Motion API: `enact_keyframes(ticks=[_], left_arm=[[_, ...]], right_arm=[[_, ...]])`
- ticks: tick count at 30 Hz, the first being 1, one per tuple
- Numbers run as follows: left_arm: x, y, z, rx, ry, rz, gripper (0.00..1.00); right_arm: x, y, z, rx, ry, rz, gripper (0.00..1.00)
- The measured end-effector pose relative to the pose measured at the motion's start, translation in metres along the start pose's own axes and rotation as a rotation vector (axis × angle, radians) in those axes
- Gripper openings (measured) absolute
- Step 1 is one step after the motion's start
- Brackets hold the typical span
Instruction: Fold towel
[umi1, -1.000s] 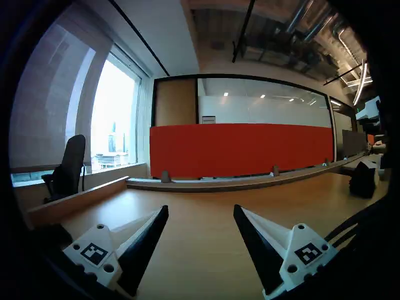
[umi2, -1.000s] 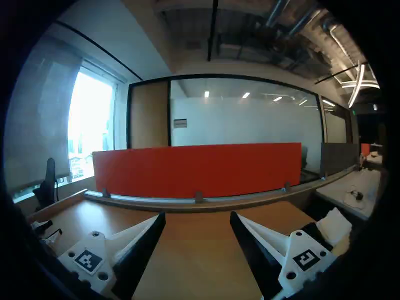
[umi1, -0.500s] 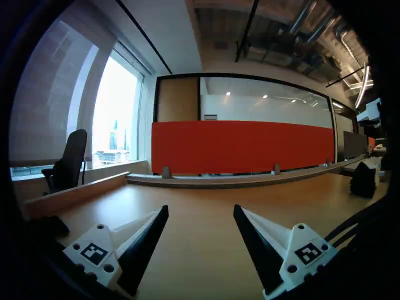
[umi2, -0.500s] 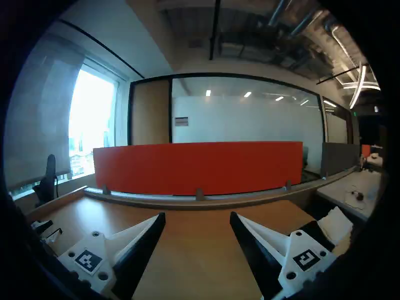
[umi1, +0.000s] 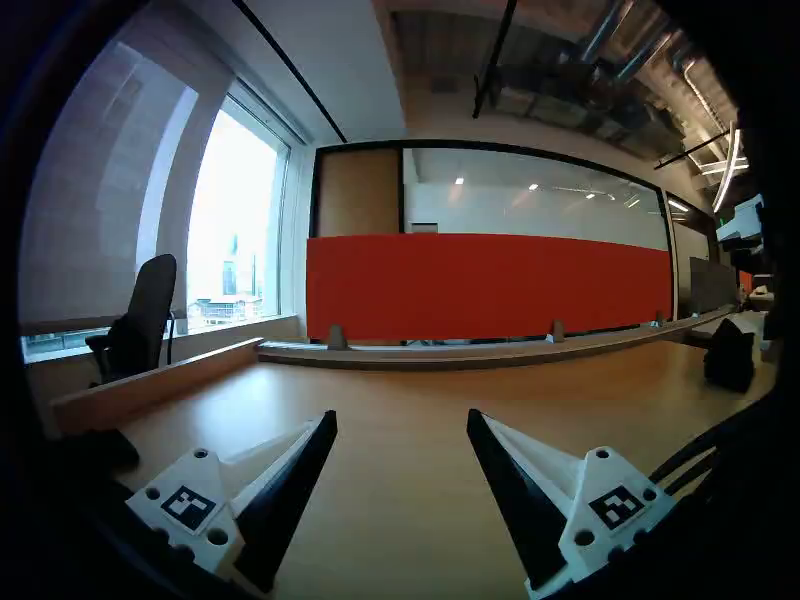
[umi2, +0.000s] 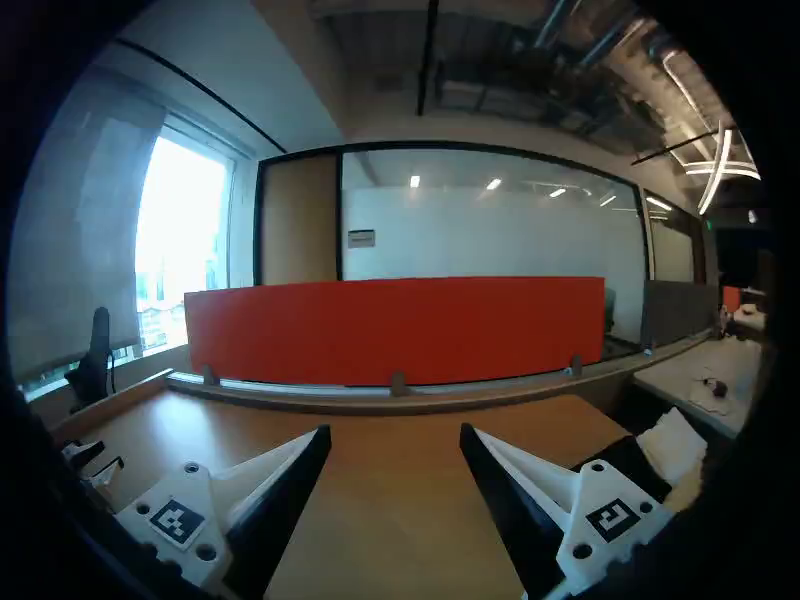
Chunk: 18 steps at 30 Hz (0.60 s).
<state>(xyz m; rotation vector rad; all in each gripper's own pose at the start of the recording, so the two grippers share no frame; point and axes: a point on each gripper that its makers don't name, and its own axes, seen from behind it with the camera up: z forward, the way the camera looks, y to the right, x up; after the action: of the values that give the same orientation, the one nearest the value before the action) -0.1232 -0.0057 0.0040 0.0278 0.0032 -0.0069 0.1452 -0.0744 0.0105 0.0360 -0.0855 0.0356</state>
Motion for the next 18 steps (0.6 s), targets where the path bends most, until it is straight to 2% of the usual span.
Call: enact_keyframes(ticks=[18], left_arm=[[-0.0019,0.0036,0.0004,-0.010,-0.001,0.002,0.97]], right_arm=[[-0.0008,0.0047,0.0030,-0.010,0.012,-0.008,1.00]])
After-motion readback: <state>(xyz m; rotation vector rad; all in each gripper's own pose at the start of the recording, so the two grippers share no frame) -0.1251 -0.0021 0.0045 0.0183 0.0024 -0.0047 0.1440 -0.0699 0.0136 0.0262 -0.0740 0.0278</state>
